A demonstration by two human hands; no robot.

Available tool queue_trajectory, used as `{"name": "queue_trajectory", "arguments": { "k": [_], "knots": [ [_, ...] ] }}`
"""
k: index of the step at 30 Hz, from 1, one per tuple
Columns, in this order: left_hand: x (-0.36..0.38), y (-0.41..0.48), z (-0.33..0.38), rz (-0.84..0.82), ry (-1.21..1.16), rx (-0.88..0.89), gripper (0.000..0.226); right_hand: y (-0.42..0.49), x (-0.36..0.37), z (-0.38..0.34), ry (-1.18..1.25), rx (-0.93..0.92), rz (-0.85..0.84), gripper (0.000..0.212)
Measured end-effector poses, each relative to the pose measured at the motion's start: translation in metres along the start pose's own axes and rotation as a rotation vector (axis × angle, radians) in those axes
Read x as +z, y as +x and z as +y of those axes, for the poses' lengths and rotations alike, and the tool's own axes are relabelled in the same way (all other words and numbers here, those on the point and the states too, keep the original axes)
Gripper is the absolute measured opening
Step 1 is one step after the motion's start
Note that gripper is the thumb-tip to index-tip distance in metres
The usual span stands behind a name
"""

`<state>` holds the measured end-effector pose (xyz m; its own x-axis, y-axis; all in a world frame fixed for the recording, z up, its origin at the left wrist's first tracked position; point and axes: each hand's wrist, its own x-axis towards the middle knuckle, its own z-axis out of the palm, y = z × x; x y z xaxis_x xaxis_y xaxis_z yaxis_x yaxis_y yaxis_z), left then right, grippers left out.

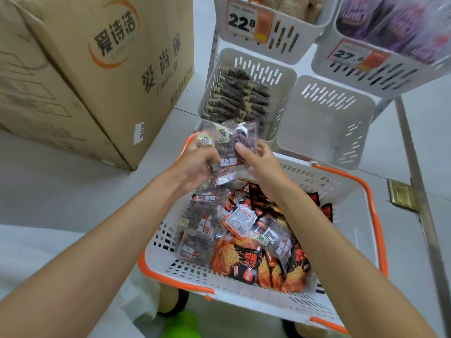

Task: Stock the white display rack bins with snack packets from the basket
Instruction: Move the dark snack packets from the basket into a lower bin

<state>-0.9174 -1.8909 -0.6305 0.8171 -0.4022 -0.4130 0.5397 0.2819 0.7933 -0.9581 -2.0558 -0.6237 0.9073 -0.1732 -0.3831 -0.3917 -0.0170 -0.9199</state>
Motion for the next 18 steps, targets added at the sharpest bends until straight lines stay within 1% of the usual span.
{"name": "queue_trajectory", "arguments": {
  "k": [2,3,4,5,7,8,9,10,11,13,15,17,18],
  "knots": [
    [0.006,0.006,0.007,-0.077,0.024,0.04,0.034,0.01,-0.004,-0.001,-0.138,-0.065,-0.026,0.041],
    [0.009,0.01,0.012,-0.093,0.038,0.051,0.025,0.014,-0.005,-0.005,-0.2,-0.109,-0.029,0.032],
    [0.012,0.014,0.019,-0.089,0.059,0.038,0.018,0.02,-0.007,-0.009,-0.234,-0.134,-0.027,0.03],
    [0.013,0.021,0.025,-0.092,0.091,0.002,0.015,0.026,-0.011,-0.015,-0.266,-0.147,-0.029,0.034],
    [0.018,0.039,0.045,-0.159,0.197,-0.079,0.022,0.043,-0.02,-0.029,-0.284,-0.143,-0.092,0.055],
    [0.02,0.049,0.054,-0.182,0.241,-0.099,0.025,0.054,-0.024,-0.034,-0.25,-0.124,-0.131,0.063],
    [0.02,0.062,0.063,-0.179,0.273,-0.102,0.023,0.067,-0.027,-0.038,-0.199,-0.105,-0.155,0.07],
    [0.023,0.076,0.071,-0.172,0.291,-0.083,0.016,0.084,-0.029,-0.039,-0.122,-0.074,-0.151,0.076],
    [0.022,0.094,0.078,-0.131,0.307,-0.041,0.019,0.101,-0.03,-0.04,-0.009,-0.039,-0.133,0.082],
    [0.017,0.13,0.089,-0.006,0.376,0.079,0.037,0.135,-0.028,-0.042,0.171,0.0,-0.07,0.086],
    [0.008,0.161,0.097,0.088,0.464,0.173,0.052,0.172,-0.026,-0.045,0.246,-0.021,0.052,0.078],
    [-0.004,0.191,0.101,0.146,0.534,0.247,0.058,0.209,-0.026,-0.052,0.244,-0.08,0.168,0.061],
    [-0.009,0.205,0.102,0.172,0.575,0.282,0.06,0.228,-0.024,-0.057,0.214,-0.11,0.194,0.056]
  ]
}}
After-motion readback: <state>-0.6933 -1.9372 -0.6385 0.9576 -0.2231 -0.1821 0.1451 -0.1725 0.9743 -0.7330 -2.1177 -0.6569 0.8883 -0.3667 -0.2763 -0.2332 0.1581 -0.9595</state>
